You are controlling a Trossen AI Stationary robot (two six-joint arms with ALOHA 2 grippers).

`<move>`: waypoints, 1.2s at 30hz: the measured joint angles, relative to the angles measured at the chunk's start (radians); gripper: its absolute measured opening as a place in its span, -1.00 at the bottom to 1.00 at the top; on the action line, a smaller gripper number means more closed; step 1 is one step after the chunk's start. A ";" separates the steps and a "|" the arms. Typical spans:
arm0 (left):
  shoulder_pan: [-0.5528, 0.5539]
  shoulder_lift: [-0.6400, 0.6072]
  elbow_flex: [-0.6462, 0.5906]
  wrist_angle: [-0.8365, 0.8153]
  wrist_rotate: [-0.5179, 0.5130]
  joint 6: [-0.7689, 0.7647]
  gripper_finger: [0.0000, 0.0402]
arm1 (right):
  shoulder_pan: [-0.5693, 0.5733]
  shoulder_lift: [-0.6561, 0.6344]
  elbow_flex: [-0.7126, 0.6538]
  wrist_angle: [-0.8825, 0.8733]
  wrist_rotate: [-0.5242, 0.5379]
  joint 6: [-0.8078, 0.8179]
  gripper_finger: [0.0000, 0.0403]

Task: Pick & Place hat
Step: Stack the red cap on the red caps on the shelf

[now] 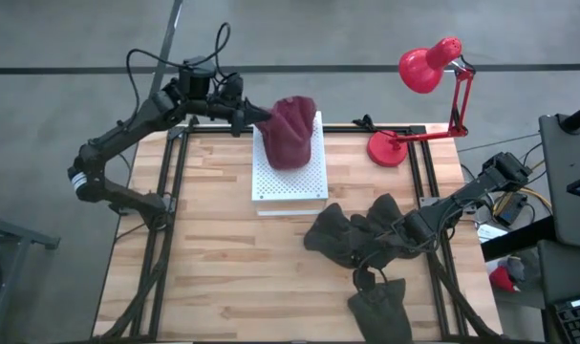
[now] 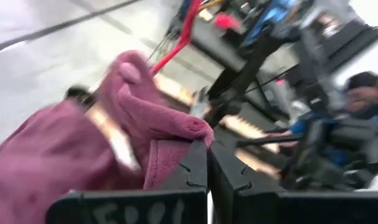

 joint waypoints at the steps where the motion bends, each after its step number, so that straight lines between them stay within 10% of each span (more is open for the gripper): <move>1: 0.000 0.002 -0.001 -0.023 -0.022 0.014 -1.00 | 0.000 0.000 0.000 0.000 0.000 -0.001 -0.70; 21: 0.027 0.014 -0.003 -0.200 -0.523 0.218 -1.00 | -0.001 0.000 0.000 0.003 -0.008 0.001 -0.70; 36: 0.027 0.063 -0.003 -0.204 -0.550 0.234 -0.95 | 0.000 0.000 0.000 0.003 -0.008 0.001 -0.70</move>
